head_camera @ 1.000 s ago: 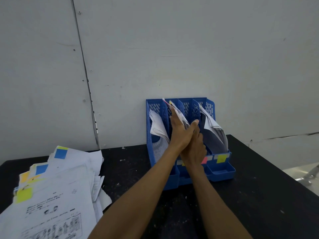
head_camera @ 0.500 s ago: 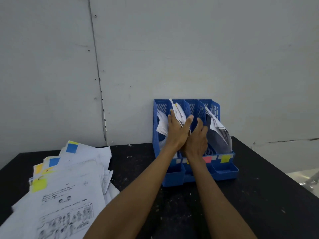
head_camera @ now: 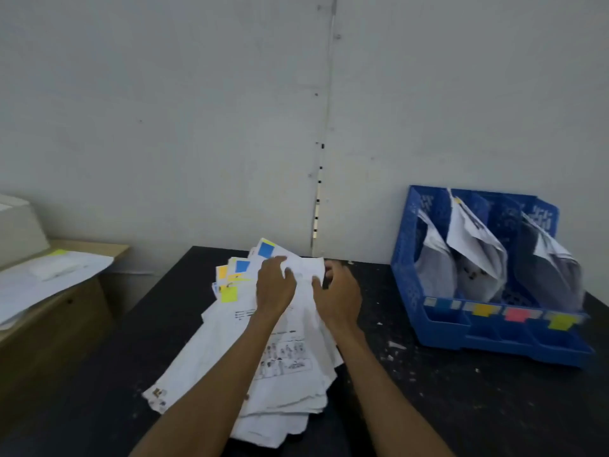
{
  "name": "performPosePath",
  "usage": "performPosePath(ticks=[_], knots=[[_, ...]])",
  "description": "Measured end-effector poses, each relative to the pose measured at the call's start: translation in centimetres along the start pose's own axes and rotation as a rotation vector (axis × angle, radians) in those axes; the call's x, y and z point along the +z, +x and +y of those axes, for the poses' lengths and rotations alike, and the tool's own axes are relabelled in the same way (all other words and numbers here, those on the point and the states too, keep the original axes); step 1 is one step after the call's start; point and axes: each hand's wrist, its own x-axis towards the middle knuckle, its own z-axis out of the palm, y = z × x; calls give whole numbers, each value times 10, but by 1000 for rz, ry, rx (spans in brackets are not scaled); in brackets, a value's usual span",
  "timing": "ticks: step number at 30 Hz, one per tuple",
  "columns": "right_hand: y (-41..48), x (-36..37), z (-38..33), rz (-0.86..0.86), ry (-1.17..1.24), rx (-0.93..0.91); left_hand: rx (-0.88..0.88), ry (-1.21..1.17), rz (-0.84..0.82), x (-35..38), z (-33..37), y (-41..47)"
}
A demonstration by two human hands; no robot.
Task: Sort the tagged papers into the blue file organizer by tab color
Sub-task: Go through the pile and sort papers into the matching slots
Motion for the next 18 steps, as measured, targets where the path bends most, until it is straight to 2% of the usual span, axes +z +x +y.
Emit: performPosePath(ticks=[2, 5, 9, 11, 18], knots=[[-24, 35, -9, -125, -110, 86, -108, 168, 66, -27, -44, -6], [-53, 67, -11, -176, -352, 89, -177, 345, 121, -53, -82, -20], [-63, 83, -12, -47, -476, 64, -187, 212, 213, -63, -94, -26], [-63, 85, -14, -34, -500, 97, -178, 152, 245, -67, -91, -25], [-66, 81, -12, 9, -387, 147, -123, 6, 377, -74, -87, -26]])
